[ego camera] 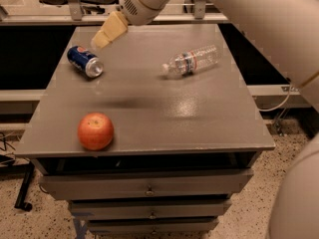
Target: Place pepsi can upright
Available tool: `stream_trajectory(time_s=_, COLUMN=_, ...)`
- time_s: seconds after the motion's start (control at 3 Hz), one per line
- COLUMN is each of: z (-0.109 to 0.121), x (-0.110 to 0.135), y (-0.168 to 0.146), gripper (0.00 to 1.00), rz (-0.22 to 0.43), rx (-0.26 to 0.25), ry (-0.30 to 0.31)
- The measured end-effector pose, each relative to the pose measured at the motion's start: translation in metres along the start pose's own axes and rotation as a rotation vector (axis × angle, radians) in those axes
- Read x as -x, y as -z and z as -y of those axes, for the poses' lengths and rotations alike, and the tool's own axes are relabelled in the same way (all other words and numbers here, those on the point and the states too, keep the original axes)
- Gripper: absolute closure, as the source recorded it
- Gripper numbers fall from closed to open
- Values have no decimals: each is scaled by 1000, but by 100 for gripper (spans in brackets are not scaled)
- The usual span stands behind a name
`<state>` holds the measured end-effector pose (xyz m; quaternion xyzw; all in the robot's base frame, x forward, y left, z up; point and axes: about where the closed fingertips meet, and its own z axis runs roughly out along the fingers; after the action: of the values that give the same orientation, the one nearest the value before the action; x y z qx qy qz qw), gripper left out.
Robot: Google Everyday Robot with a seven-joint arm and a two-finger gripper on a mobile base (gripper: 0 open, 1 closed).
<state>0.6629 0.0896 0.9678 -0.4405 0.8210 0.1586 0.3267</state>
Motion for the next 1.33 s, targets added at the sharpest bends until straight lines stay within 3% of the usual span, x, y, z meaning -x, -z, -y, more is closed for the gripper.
stream_trajectory(time_s=0.67, z=-3, x=38, y=-62, gripper=0, rz=-21, rx=-1, ry=-31)
stream_trajectory(time_s=1.33, z=1, x=55, y=-125, gripper=0, rz=-101, rx=13, ry=-32)
